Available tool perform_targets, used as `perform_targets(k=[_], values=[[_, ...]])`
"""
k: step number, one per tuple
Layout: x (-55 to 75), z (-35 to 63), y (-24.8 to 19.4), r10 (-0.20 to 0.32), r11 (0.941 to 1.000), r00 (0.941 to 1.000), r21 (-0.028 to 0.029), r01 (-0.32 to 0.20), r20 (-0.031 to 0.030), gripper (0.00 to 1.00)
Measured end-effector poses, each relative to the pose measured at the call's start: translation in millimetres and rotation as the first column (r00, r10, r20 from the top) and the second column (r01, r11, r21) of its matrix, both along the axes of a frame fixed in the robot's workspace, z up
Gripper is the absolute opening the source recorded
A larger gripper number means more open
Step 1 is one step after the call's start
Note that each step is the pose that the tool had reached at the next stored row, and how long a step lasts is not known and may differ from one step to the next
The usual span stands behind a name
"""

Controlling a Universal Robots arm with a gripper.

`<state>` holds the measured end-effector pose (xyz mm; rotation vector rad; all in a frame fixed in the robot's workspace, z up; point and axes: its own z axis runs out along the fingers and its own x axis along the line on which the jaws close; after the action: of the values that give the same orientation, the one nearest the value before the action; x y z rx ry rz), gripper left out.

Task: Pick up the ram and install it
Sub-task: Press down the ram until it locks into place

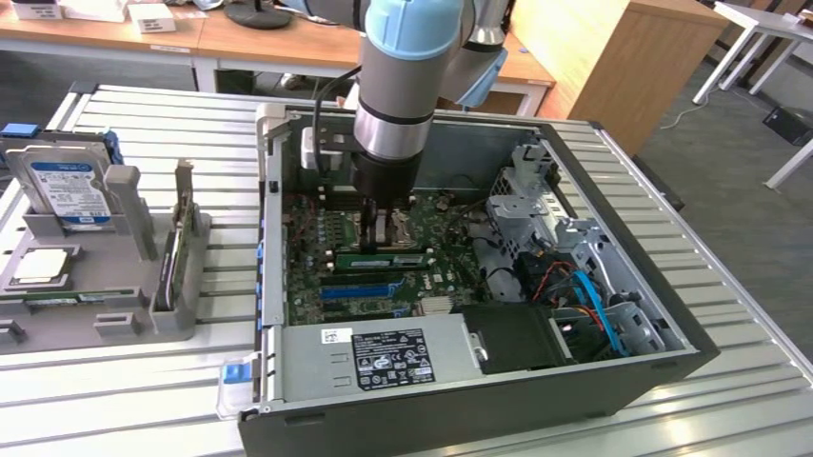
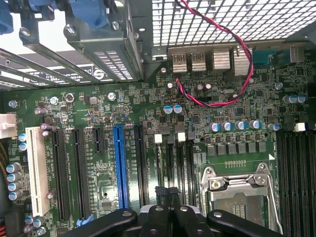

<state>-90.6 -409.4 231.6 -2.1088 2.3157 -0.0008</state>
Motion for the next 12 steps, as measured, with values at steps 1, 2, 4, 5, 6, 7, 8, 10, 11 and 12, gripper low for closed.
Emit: perform_targets(k=[1, 2, 4, 5, 6, 7, 8, 10, 11, 12], values=[[0.0, 0.0, 0.0, 0.0, 1.0, 1.0, 0.0, 0.0, 0.0, 0.11], [0.0, 0.0, 0.0, 0.0, 1.0, 1.0, -0.0002, 0.0, -0.0001, 0.11], [0.0, -0.8, 0.0, 0.0, 1.0, 1.0, 0.0002, 0.0, 0.0002, 0.11], [0.0, -1.3, 0.0, 0.0, 1.0, 1.0, 0.0002, 0.0, 0.0001, 0.11], [0.0, -1.7, 0.0, 0.0, 1.0, 1.0, 0.0, 0.0, 0.0, 0.11], [0.0, -2.0, 0.0, 0.0, 1.0, 1.0, -0.0001, 0.0, 0.0, 0.11], [0.0, -1.9, 0.0, 0.0, 1.0, 1.0, -0.0002, 0.0, -0.0001, 0.11], [0.0, -1.9, 0.0, 0.0, 1.0, 1.0, -0.0001, 0.0, -0.0001, 0.11], [0.0, -2.0, 0.0, 0.0, 1.0, 1.0, -0.0001, 0.0, -0.0001, 0.11], [0.5, -2.1, 0.0, 0.0, 1.0, 1.0, 0.0001, 0.0, 0.0001, 0.11]])
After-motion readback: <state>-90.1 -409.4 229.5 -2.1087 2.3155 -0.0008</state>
